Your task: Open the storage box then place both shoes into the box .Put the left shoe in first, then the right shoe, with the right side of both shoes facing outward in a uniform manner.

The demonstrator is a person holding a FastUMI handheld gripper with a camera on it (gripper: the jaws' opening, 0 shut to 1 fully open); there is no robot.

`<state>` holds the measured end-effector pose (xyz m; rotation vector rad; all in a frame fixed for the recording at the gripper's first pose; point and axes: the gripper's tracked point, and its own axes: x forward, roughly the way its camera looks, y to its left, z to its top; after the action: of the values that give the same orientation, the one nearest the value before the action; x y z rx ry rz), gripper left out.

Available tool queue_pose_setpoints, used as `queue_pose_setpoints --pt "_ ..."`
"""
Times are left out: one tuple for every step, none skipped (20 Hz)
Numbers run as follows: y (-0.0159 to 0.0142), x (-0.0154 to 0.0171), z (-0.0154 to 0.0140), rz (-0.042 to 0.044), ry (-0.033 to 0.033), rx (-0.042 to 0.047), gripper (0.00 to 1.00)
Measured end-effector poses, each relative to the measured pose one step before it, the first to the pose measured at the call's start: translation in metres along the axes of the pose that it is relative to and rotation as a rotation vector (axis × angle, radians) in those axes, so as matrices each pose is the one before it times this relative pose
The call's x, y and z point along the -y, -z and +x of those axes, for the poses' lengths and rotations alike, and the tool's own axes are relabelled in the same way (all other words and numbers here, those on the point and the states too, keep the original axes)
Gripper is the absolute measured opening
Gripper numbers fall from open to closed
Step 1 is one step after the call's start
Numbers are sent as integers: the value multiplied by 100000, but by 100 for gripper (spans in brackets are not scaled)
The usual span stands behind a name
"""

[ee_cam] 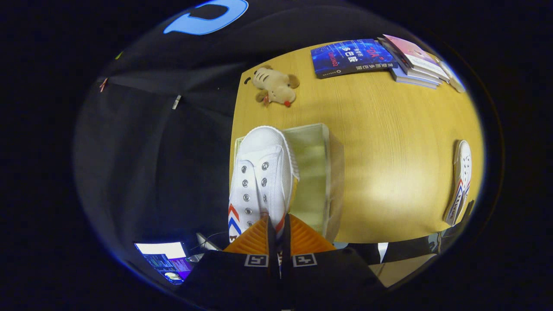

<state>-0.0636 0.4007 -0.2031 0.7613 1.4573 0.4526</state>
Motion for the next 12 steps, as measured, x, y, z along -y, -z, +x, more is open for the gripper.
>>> queue_pose_setpoints --pt "192 -337 1326 807 1588 -708 6" --pt "232 -396 1231 1088 710 -1080 6" --pt "358 -491 1001 182 47 -1636 5" --pt "181 -362 826 71 35 -1039 6" --pt "197 -104 654 276 450 -955 6" --pt "104 -4 618 443 826 -514 5" --pt "94 -168 401 724 1146 200 6" --pt "-47 -6 394 62 1024 324 6" --pt "-447 93 494 313 796 1348 6" --pt "45 15 10 969 786 850 5" --pt "91 -190 -10 1534 873 933 5" --pt "98 -271 -5 1061 428 653 6"
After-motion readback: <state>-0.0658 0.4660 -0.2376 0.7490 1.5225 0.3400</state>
